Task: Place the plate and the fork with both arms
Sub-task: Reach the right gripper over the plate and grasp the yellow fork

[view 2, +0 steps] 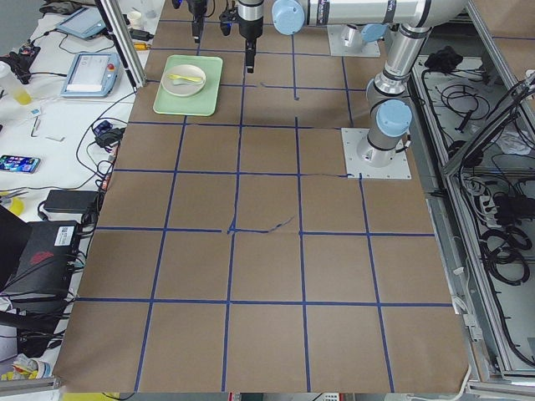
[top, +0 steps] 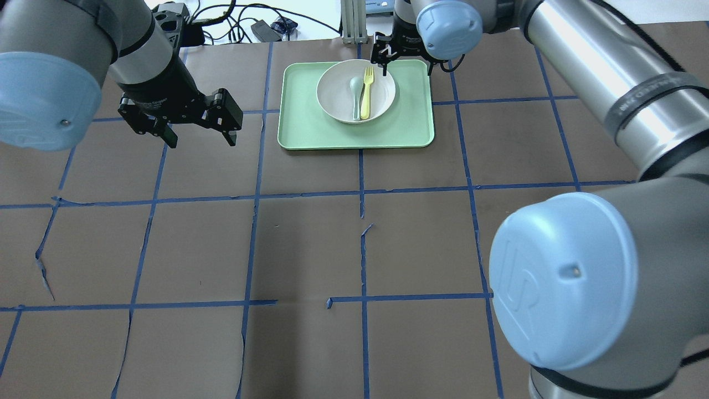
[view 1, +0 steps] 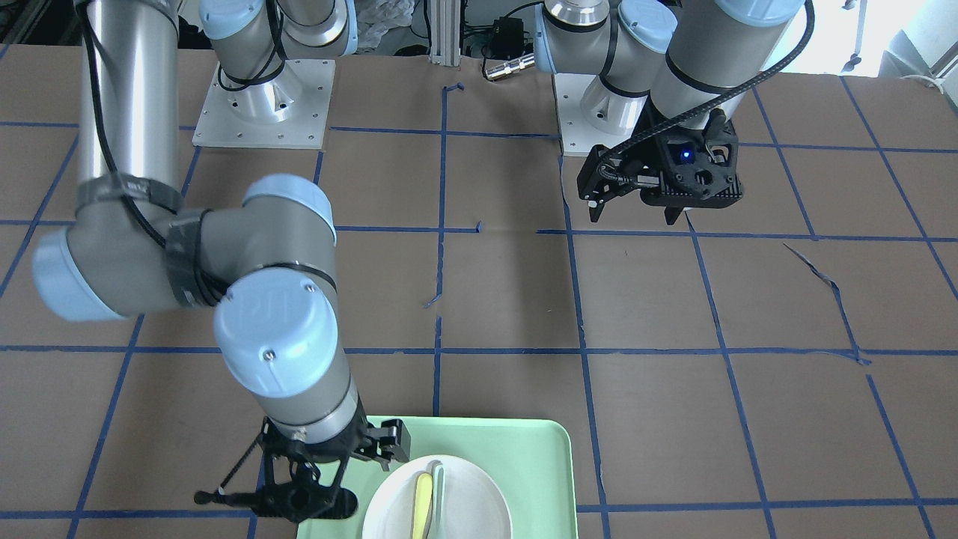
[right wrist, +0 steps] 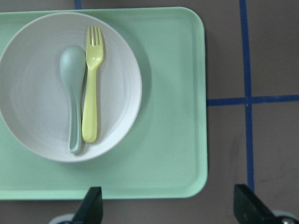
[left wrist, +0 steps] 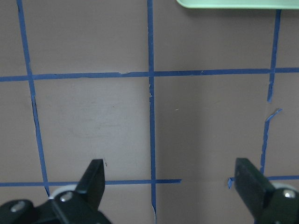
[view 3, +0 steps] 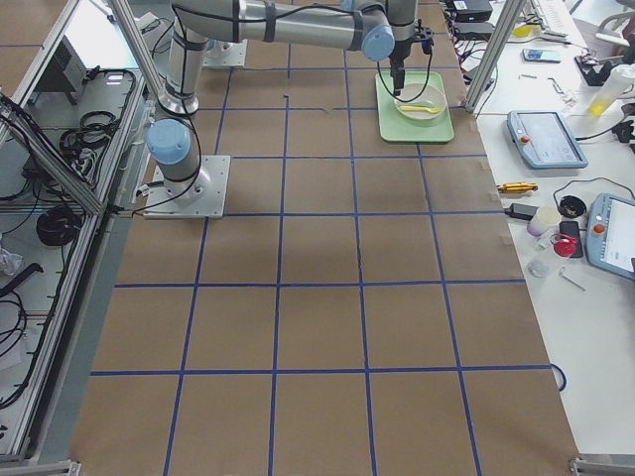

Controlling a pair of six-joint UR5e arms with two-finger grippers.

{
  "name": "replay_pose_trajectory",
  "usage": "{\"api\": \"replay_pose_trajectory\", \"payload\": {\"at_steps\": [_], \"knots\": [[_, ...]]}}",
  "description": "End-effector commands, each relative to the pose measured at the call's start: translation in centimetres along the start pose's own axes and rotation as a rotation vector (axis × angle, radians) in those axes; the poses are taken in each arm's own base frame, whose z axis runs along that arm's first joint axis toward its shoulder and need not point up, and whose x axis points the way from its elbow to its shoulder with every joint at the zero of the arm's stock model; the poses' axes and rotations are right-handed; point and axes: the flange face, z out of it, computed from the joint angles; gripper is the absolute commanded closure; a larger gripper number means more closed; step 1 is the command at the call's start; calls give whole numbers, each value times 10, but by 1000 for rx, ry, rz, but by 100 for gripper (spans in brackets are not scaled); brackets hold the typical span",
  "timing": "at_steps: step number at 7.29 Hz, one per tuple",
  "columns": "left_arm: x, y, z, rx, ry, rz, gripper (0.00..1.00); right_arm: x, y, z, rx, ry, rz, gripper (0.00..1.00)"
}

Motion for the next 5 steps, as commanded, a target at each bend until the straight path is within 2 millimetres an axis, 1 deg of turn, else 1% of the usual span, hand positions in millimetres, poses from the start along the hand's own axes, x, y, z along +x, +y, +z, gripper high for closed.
{"api": "replay_pose_trajectory", "payload": {"at_steps": [1, 2, 3, 4, 5], "knots": [[0, 1, 0, -1, -3, 3, 0, -25, -22, 61, 7, -9, 24, 16], [-1, 3, 3, -6, -5, 3, 0, -31, -25, 84, 8, -10, 36, 26], [0, 5, 1, -3, 0, 3, 0, -39, -28, 87, 8, -35, 62, 36], [-1, 6, 1, -3, -11, 3, 0, -48, -27, 97, -7, -58, 94, 44], [-1, 4, 4, -7, -12, 5, 0, -51, -26, 104, -13, -58, 98, 45]]}}
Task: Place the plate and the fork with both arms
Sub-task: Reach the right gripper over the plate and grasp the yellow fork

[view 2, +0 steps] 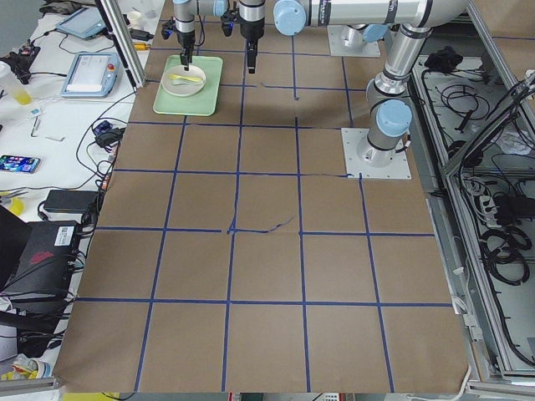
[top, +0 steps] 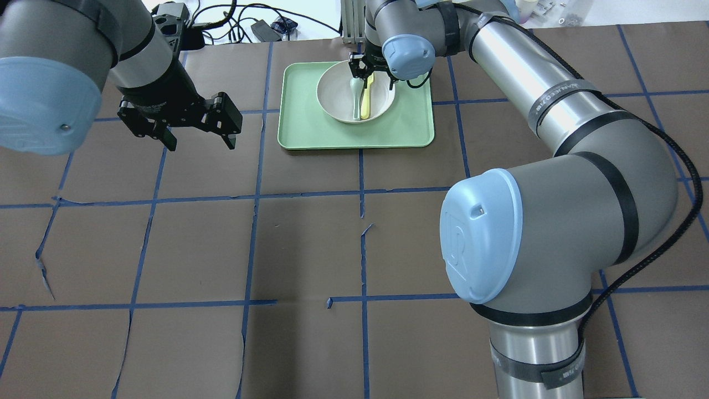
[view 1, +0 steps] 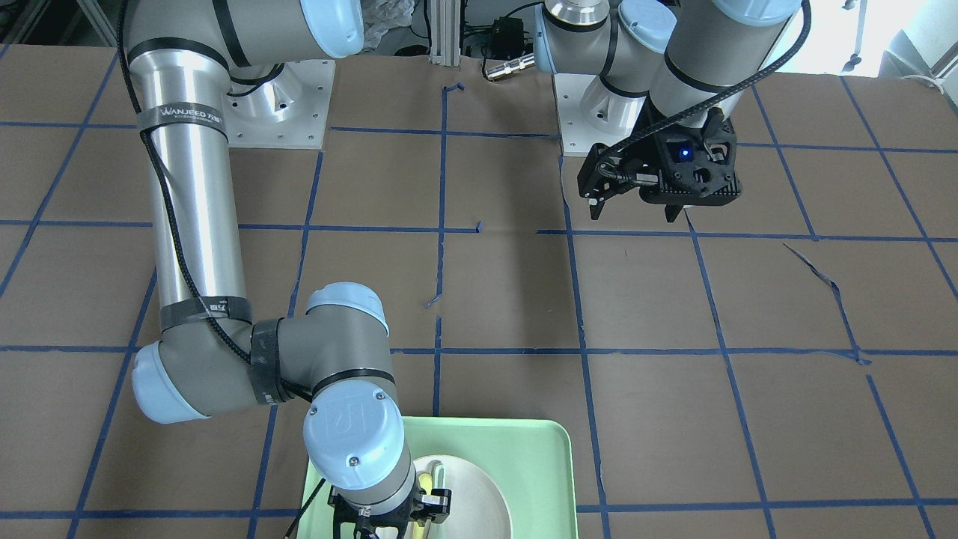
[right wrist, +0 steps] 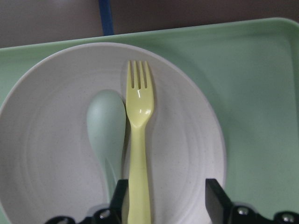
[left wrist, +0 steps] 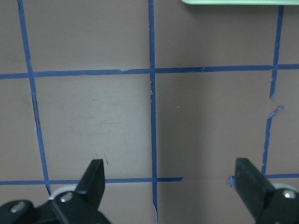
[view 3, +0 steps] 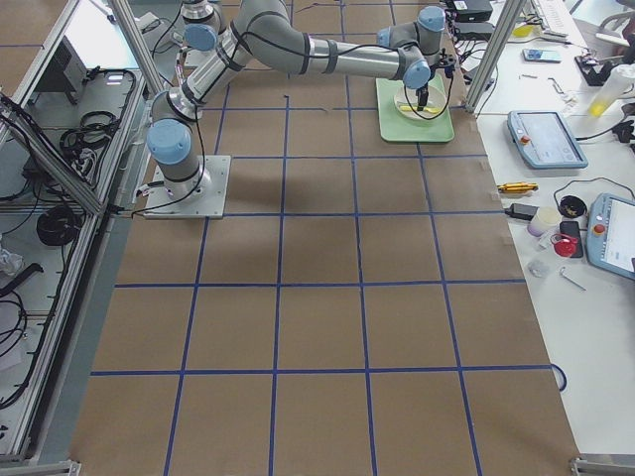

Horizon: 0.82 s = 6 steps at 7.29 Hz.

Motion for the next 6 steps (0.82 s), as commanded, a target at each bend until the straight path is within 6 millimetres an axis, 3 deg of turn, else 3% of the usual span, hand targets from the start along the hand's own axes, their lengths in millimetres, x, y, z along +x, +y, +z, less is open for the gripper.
{"api": "replay_pose_trajectory", "payload": {"at_steps": [1, 2, 3, 6], "knots": [[-1, 0, 1, -2, -6, 1, 0, -7, 1, 15, -9, -11, 14, 47], [0, 0, 2, -3, -4, 1, 0, -7, 0, 25, -5, -12, 12, 48], [-1, 0, 2, -3, -6, 3, 0, -7, 0, 23, 0, -12, 14, 54], [0, 0, 2, -3, -4, 3, 0, -7, -1, 30, 3, -15, 15, 58]]}}
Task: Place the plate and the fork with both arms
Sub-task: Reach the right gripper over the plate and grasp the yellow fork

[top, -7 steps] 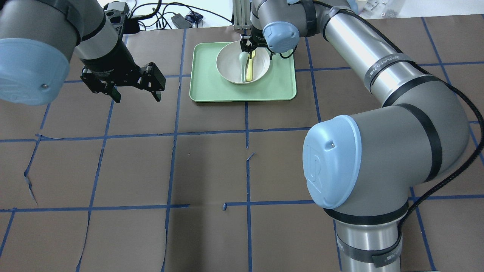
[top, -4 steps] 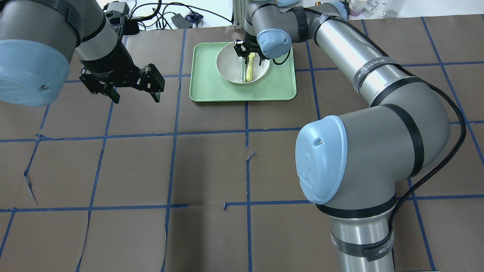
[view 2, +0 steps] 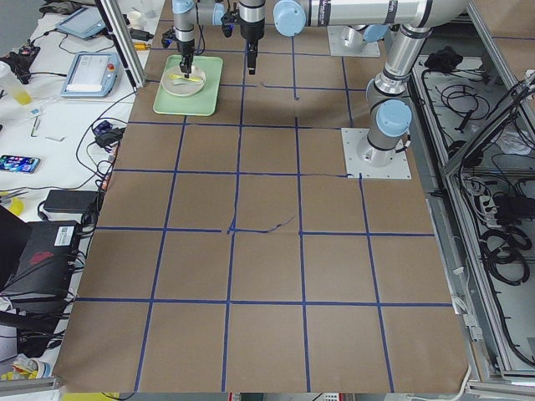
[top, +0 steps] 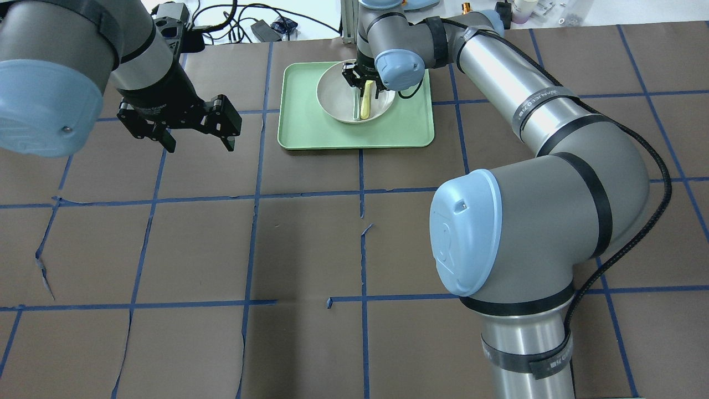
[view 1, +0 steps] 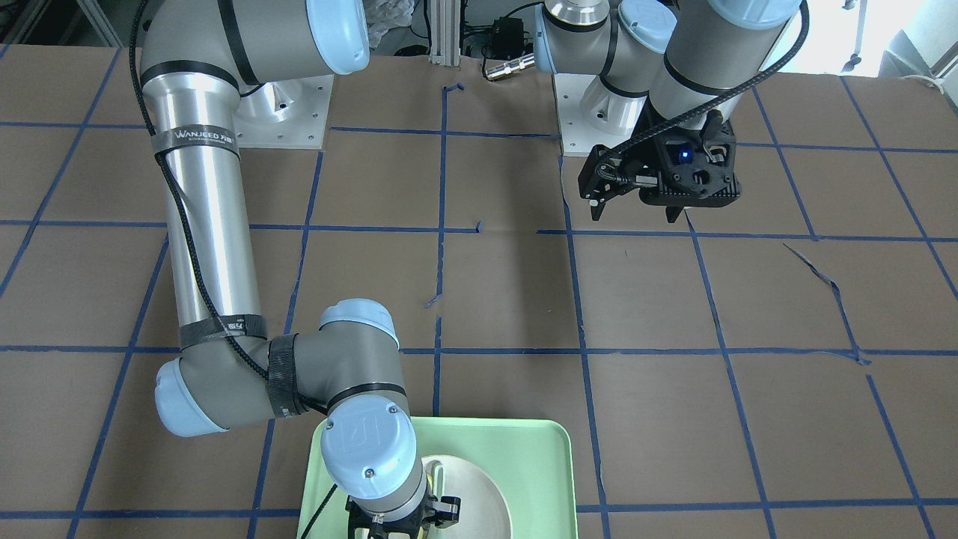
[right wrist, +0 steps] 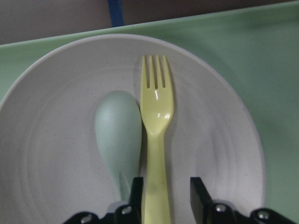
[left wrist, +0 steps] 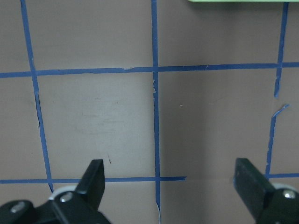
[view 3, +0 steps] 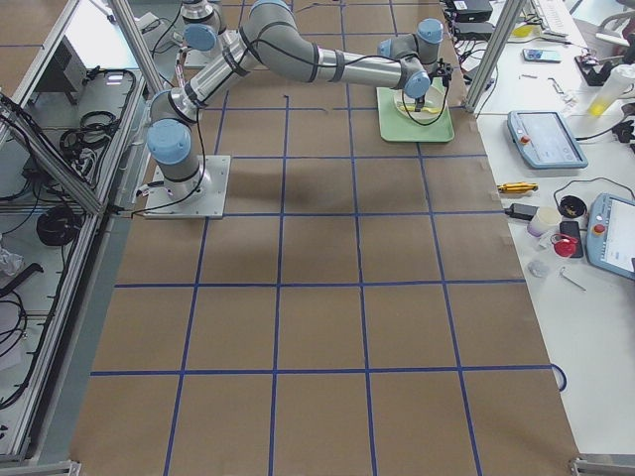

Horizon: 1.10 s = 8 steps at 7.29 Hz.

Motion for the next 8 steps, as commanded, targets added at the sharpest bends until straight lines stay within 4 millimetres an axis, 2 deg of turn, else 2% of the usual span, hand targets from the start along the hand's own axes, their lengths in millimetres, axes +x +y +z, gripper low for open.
{"api": "replay_pose_trajectory", "payload": {"at_steps": [1, 6, 7, 8], "knots": [[0, 0, 1, -2, 0, 0, 0, 0, -1, 2, 5, -2, 1, 58], [0, 0, -1, 3, 0, 0, 0, 0, 0, 13, 5, -2, 4, 59], [0, 0, -1, 3, 0, 0, 0, 0, 0, 13, 5, -2, 6, 62], [0, 0, 0, 2, 2, 0, 0, 1, 0, 13, 3, -2, 6, 71]]}}
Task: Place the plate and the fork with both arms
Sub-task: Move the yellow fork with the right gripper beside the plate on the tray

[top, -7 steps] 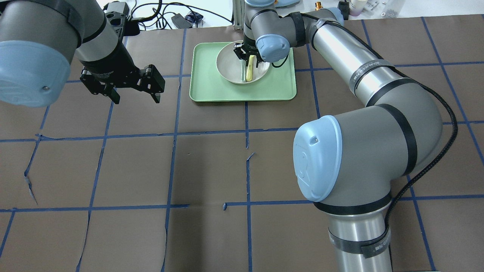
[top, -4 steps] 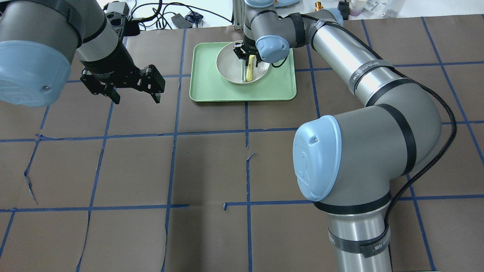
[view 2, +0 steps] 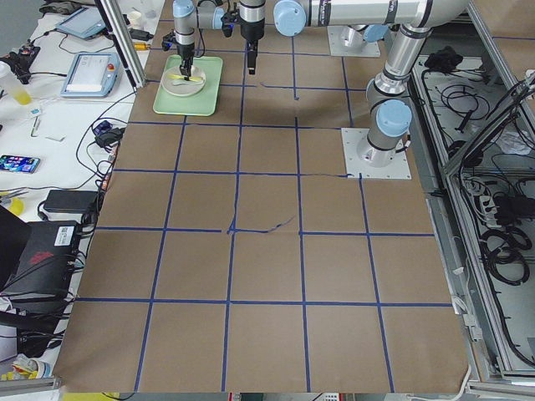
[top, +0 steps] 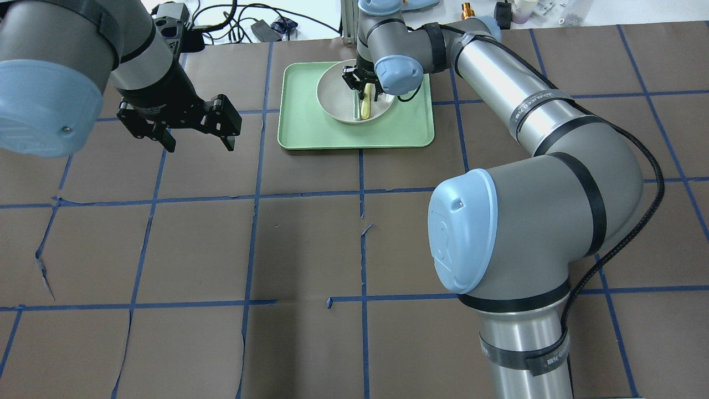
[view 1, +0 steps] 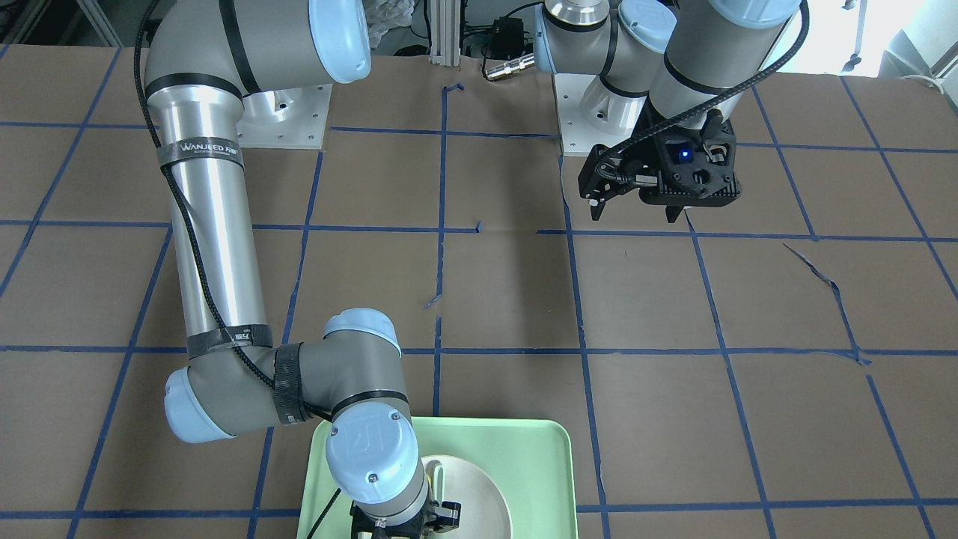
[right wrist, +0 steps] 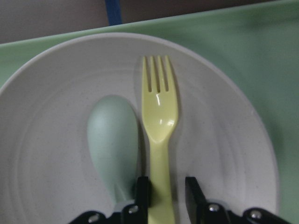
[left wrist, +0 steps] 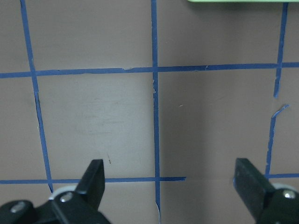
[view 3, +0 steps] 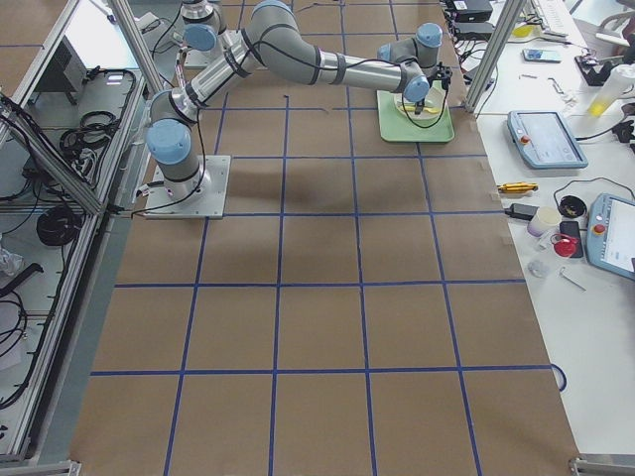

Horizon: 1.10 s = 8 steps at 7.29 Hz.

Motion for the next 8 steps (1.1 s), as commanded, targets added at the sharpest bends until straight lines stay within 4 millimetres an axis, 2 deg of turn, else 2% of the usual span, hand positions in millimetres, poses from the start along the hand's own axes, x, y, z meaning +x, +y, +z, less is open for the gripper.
{"api": "replay_pose_trajectory", "payload": {"at_steps": [1, 3, 4, 5, 6, 7, 8], "knots": [[0, 0, 0, -1, 1, 0, 0, 0, 0, 0, 0, 0, 1, 80], [0, -1, 1, -1, 1, 0, 0, 0, 1, -1, -1, 1, 1, 93], [0, -1, 1, -1, 1, 0, 0, 0, 0, -15, 10, -4, 0, 93], [-1, -1, -1, 4, 0, -2, 0, 0, 1, -44, 32, -11, -15, 93], [-1, -1, -1, 5, -2, 0, 0, 7, 6, -52, 27, -7, -19, 93], [-1, -1, 0, 2, 0, 0, 0, 19, 9, -67, 28, -7, -59, 94], [-1, -1, 0, 2, 0, 0, 0, 49, 9, -65, 2, 6, -43, 94]]}}
